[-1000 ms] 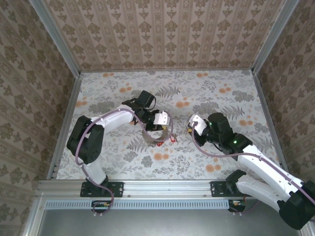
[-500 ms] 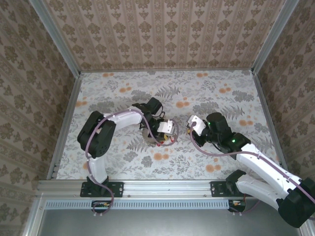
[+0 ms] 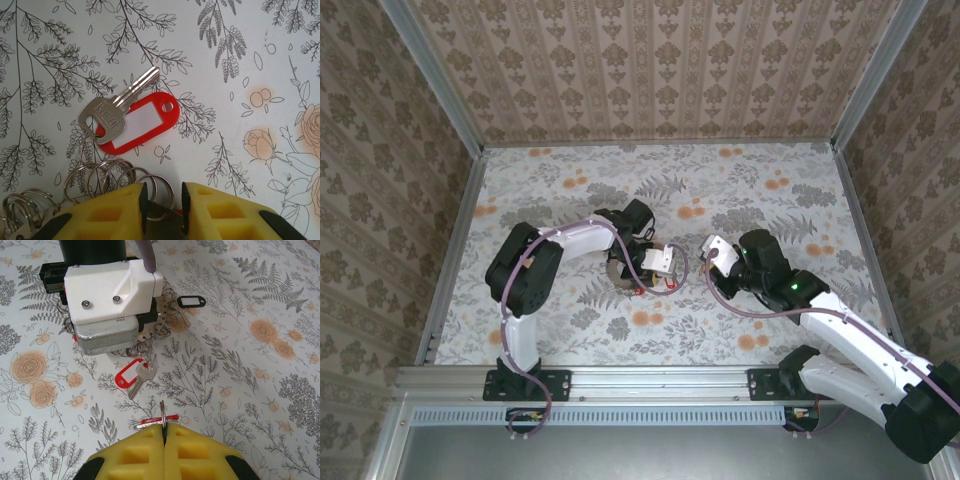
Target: Put the keys on the keyring
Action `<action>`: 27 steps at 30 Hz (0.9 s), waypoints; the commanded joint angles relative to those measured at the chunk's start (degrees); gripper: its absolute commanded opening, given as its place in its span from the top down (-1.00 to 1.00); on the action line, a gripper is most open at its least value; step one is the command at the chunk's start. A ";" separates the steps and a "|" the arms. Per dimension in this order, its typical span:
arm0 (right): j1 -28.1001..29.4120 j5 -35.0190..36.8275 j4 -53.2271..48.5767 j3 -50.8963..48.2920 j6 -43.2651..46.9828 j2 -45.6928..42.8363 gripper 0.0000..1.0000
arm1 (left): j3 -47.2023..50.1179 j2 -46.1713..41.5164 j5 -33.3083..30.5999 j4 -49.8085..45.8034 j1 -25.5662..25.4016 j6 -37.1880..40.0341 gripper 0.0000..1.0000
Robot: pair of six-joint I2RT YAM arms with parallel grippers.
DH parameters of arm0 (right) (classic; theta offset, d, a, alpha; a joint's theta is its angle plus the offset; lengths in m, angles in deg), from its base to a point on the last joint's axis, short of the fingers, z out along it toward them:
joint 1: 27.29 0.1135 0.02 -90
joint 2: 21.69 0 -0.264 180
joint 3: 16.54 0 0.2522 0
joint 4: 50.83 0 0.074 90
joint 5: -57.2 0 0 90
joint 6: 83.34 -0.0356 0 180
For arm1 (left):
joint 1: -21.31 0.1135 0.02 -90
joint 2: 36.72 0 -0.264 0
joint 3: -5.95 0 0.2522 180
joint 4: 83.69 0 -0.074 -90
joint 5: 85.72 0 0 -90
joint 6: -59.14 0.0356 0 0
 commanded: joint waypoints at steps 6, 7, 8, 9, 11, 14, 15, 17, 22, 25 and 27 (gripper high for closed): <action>0.24 0.80 -0.75 0.82 1.31 0.08 1.00 | -0.05 -2.35 -0.26 -1.69 2.22 -0.15 0.17; 0.24 0.80 -0.75 0.82 1.35 0.12 1.00 | -0.20 -2.09 -0.33 -1.74 2.08 -0.22 0.17; 0.24 0.79 -0.74 0.82 1.35 0.12 1.00 | -0.38 -1.77 -0.51 -1.65 1.90 -0.42 0.17; 0.24 0.79 -0.64 0.80 1.35 0.10 1.00 | -0.71 -1.40 -0.83 -1.55 1.75 -0.82 0.17; 0.24 0.88 -0.75 0.85 1.35 0.01 1.00 | -1.31 -0.77 -1.67 -1.56 1.57 -1.50 0.17; 0.24 1.13 -1.07 0.83 1.42 -0.36 1.00 | -1.01 -1.04 -4.14 -0.09 1.47 -2.76 0.17; 0.24 1.19 -1.08 0.74 1.36 -0.54 1.00 | -0.93 -1.24 -5.13 0.07 1.52 -3.14 0.17; 0.24 1.24 -0.96 0.56 1.23 -0.86 1.00 | -1.01 -1.59 -5.91 0.01 1.50 -3.31 0.17; 0.24 1.31 -0.81 0.56 1.27 -0.78 1.00 | -1.64 -1.03 -9.33 -1.79 1.58 -2.89 0.19; 0.24 1.28 -0.92 0.47 1.26 -0.81 1.00 | -2.01 -0.83 -9.89 -3.13 1.50 -2.69 0.19; 0.24 1.32 -0.99 0.51 1.27 -0.89 1.00 | -2.15 -0.29 -11.21 -3.86 1.28 -2.60 0.19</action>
